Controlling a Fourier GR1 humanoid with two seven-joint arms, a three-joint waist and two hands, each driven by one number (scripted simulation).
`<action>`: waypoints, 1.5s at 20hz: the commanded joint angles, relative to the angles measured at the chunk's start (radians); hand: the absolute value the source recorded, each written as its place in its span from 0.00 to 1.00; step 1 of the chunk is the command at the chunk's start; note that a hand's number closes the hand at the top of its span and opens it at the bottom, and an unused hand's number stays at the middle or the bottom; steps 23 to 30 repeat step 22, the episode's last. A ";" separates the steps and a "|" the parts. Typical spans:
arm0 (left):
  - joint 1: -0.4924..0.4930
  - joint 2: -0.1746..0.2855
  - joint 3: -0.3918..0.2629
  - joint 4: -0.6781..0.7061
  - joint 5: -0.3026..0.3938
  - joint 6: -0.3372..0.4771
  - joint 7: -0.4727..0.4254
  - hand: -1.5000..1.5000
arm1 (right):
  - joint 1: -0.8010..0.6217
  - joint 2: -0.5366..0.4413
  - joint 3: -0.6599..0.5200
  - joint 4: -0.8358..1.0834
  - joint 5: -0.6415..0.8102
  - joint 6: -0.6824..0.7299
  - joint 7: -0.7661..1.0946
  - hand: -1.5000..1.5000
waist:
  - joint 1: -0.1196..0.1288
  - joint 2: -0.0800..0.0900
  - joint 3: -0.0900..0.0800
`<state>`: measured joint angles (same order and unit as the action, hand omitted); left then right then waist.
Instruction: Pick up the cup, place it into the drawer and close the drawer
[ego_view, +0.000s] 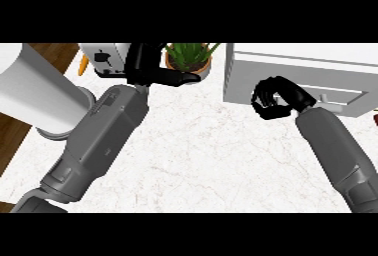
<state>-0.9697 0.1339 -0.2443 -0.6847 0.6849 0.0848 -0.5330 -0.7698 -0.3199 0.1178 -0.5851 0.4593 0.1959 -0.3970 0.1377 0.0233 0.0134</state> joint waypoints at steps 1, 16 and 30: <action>0.065 0.066 0.002 -0.003 0.002 -0.036 0.029 0.00 | -0.123 -0.069 -0.089 0.090 -0.022 -0.054 0.011 1.00 | 0.033 0.016 -0.008; 0.103 0.054 -0.015 -0.078 0.021 -0.092 0.060 0.00 | -0.168 -0.164 -0.164 0.031 -0.123 0.072 0.044 1.00 | 0.086 0.027 -0.011; 0.133 0.067 -0.028 -0.089 0.014 -0.110 0.062 0.00 | -0.151 -0.172 -0.164 0.004 -0.144 0.114 0.057 1.00 | 0.095 0.031 -0.011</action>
